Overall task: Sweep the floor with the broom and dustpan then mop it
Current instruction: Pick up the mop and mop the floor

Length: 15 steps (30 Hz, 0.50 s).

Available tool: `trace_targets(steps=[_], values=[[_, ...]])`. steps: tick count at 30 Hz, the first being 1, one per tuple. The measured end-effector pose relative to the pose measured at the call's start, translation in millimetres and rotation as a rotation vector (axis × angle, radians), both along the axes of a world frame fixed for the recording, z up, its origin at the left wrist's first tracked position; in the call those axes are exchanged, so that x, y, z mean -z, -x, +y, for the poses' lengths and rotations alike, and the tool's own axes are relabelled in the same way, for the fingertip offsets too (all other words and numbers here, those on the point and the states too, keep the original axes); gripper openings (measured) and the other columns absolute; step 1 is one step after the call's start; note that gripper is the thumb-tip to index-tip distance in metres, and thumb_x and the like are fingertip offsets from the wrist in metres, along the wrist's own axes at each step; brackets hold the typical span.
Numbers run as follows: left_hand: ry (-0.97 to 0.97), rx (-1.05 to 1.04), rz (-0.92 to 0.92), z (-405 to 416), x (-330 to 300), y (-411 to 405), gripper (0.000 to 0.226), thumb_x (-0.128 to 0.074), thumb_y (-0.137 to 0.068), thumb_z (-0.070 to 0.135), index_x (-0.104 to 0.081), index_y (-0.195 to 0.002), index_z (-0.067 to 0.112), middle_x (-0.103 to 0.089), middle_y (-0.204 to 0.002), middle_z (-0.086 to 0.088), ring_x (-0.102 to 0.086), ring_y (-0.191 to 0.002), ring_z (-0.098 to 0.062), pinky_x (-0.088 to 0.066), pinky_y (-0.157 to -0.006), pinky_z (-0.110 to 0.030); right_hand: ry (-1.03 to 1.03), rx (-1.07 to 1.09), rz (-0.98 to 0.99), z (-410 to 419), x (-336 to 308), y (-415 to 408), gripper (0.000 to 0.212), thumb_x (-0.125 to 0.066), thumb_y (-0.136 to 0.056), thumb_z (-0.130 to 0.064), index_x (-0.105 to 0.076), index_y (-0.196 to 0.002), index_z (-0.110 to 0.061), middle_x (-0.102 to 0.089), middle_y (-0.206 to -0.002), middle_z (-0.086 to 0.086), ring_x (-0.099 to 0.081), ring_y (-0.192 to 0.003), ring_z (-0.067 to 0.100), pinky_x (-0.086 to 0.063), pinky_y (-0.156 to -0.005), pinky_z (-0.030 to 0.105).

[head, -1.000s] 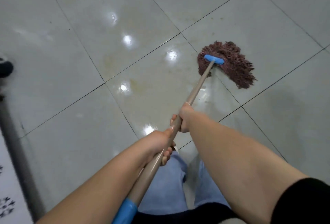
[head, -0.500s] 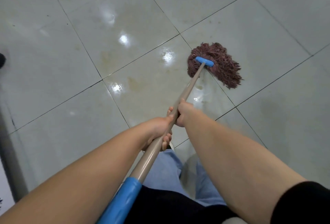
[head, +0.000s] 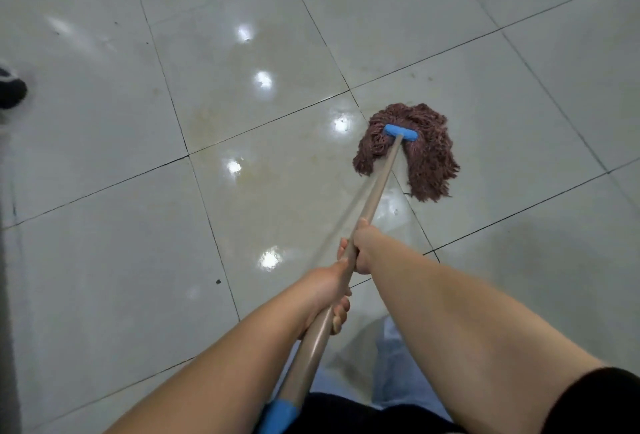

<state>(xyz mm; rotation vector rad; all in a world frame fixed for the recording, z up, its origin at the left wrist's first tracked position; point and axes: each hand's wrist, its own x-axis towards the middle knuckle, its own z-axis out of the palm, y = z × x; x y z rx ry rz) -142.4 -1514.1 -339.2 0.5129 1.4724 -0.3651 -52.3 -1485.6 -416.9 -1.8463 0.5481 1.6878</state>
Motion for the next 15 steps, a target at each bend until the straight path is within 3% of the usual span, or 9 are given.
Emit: trace_targets(steps=[4, 9, 15], values=[[0.024, -0.186, -0.038, -11, 6, -86, 0.063, -0.041, -0.08, 0.073, -0.044, -0.077, 0.01, -0.039, -0.035, 0.004, -0.031, -0.025, -0.006, -0.027, -0.033, -0.007, 0.008, -0.12, -0.011, 3, 5, -84, 0.04, -0.032, -0.1, -0.04, -0.039, -0.075, -0.009, -0.042, -0.06, 0.007, -0.041, -0.048, 0.015, -0.038, -0.036, 0.021], [0.003, -0.32, -0.052, 2, 6, -170, 0.06, -0.043, -0.083, 0.068, -0.045, -0.077, 0.008, -0.039, -0.035, 0.003, -0.032, -0.025, -0.006, -0.027, -0.032, -0.007, -0.003, -0.234, -0.035, 27, 2, -163, 0.024, -0.033, -0.098, -0.032, -0.042, -0.098, -0.01, -0.045, -0.063, 0.007, -0.043, -0.049, 0.015, -0.035, -0.041, 0.025], [0.046, -0.321, -0.003, 35, 17, -229, 0.068, -0.035, -0.079, 0.077, -0.046, -0.075, 0.009, -0.036, -0.046, 0.001, -0.031, -0.031, -0.007, -0.025, -0.036, -0.01, 0.003, -0.293, -0.011, 65, 18, -214, 0.035, -0.032, -0.099, -0.035, -0.035, -0.072, -0.012, -0.039, -0.063, 0.005, -0.039, -0.049, 0.014, -0.036, -0.043, 0.025]])
